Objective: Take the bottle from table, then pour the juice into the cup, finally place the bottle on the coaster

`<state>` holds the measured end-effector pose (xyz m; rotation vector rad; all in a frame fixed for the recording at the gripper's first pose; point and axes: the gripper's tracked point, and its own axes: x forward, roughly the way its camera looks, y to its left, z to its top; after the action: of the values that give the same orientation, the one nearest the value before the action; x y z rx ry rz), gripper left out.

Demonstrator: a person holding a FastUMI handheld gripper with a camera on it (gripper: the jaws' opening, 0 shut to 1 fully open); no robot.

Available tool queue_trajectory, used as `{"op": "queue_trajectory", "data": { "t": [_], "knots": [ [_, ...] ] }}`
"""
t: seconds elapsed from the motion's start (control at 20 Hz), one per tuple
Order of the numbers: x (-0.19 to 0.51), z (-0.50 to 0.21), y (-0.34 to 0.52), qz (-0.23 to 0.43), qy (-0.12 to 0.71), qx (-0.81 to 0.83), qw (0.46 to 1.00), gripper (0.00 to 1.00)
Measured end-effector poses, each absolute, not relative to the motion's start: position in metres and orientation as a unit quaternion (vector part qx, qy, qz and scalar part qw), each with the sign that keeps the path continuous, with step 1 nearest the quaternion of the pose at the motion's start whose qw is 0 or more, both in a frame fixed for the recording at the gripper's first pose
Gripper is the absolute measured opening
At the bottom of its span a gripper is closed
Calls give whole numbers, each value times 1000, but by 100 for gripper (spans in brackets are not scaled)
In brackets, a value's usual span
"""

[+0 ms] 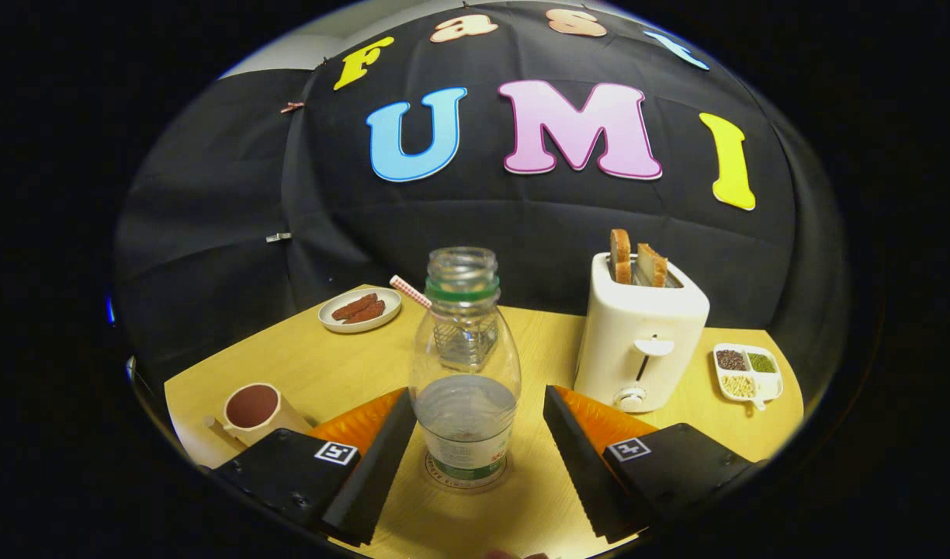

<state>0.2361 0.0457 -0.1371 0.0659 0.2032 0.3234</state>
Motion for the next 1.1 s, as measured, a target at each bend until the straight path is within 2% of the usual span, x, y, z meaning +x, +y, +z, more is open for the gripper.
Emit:
{"op": "queue_trajectory", "data": {
  "t": [0.3, 0.55, 0.85, 1.1],
  "knots": [
    [209, -120, 45, 175, 101, 18, 979, 100],
    [177, -66, 16, 154, 55, 6, 986, 100],
    [127, 20, -43, 85, -14, 1, 996, 98],
    [73, 38, -83, 25, -13, 8, 1000, 97]
  ]
}}
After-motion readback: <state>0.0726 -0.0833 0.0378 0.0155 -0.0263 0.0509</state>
